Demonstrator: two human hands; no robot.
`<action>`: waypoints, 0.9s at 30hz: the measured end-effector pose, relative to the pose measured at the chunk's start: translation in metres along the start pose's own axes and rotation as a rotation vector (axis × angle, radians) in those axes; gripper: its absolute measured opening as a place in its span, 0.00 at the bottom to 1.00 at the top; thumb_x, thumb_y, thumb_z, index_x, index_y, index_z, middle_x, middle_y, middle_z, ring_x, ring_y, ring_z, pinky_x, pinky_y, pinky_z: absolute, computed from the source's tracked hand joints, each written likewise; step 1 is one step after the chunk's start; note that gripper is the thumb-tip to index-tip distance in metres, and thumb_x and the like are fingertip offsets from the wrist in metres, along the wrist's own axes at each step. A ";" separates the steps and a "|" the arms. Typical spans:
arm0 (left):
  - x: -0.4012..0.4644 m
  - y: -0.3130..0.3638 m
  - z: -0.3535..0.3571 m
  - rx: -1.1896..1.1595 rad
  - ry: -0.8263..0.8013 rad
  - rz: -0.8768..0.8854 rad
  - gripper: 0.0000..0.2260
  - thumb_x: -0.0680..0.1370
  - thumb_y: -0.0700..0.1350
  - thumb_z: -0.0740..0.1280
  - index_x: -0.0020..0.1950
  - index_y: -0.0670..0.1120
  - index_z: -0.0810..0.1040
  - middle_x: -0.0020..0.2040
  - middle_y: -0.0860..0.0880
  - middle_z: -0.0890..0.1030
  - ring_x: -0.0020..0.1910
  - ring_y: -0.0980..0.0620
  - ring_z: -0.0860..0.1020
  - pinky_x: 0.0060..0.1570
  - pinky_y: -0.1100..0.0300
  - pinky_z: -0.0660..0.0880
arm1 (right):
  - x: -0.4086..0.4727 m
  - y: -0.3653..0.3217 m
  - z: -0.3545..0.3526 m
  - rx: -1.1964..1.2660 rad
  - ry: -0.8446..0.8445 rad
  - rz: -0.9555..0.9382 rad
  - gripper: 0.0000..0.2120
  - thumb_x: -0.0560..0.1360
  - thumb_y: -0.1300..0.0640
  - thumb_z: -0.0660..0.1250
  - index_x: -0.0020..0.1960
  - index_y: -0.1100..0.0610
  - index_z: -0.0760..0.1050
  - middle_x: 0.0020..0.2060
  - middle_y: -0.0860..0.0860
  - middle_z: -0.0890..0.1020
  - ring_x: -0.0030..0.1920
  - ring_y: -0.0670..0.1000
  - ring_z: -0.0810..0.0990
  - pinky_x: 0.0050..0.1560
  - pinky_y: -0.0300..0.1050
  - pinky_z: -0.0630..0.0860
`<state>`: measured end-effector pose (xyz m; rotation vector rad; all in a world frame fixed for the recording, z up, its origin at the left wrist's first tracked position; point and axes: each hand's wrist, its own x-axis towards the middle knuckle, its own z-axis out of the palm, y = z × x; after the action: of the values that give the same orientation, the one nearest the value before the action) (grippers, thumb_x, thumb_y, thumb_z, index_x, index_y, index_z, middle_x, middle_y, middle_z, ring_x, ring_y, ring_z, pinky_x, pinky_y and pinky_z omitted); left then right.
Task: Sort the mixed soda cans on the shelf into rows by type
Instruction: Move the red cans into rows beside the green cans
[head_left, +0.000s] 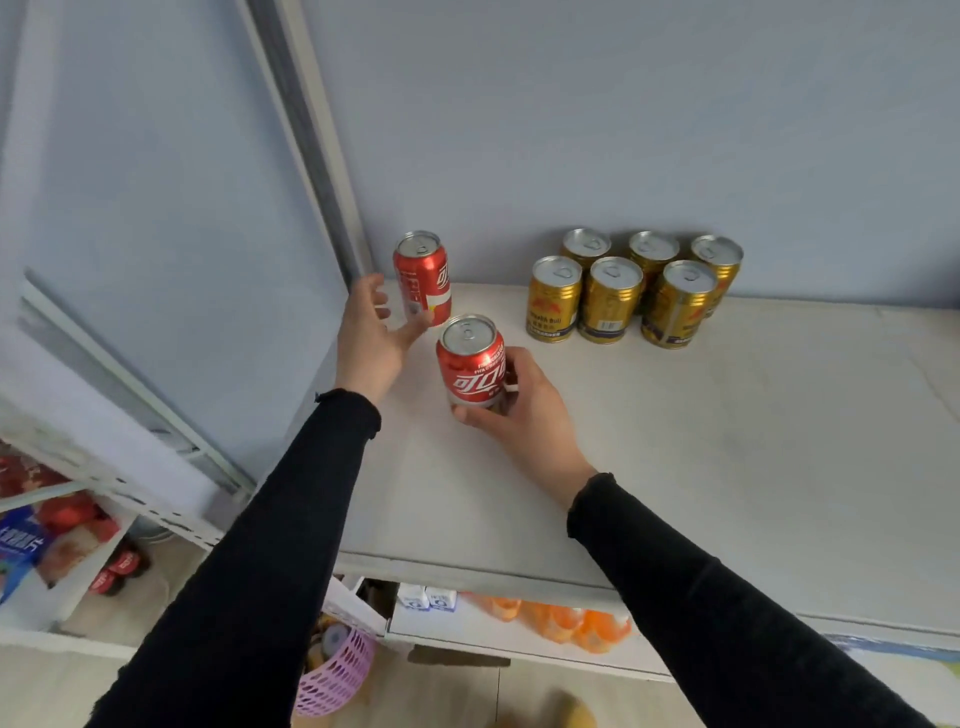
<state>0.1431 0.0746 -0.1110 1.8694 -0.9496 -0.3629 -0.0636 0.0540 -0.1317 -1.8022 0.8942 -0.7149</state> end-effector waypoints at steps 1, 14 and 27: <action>0.012 0.006 0.009 -0.028 -0.003 -0.003 0.37 0.70 0.56 0.78 0.72 0.50 0.65 0.66 0.51 0.74 0.61 0.52 0.75 0.60 0.54 0.74 | -0.004 0.003 -0.008 0.006 0.021 0.010 0.30 0.69 0.49 0.79 0.65 0.44 0.67 0.58 0.41 0.76 0.56 0.41 0.77 0.54 0.33 0.75; -0.005 0.044 0.058 -0.223 0.181 0.159 0.35 0.65 0.50 0.81 0.67 0.51 0.67 0.61 0.53 0.76 0.55 0.60 0.79 0.56 0.63 0.78 | -0.044 0.036 -0.105 0.048 0.350 0.111 0.31 0.67 0.49 0.81 0.65 0.49 0.70 0.57 0.44 0.81 0.56 0.47 0.81 0.56 0.48 0.82; -0.155 0.183 0.242 -0.354 -0.411 0.366 0.32 0.69 0.52 0.81 0.69 0.57 0.70 0.63 0.60 0.78 0.63 0.57 0.77 0.62 0.51 0.77 | -0.121 0.103 -0.315 0.022 0.727 0.139 0.30 0.68 0.54 0.80 0.65 0.50 0.71 0.53 0.41 0.81 0.52 0.41 0.80 0.45 0.29 0.75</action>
<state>-0.1886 -0.0038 -0.0934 1.2895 -1.3766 -0.6578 -0.4058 -0.0306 -0.1228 -1.4393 1.4538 -1.3163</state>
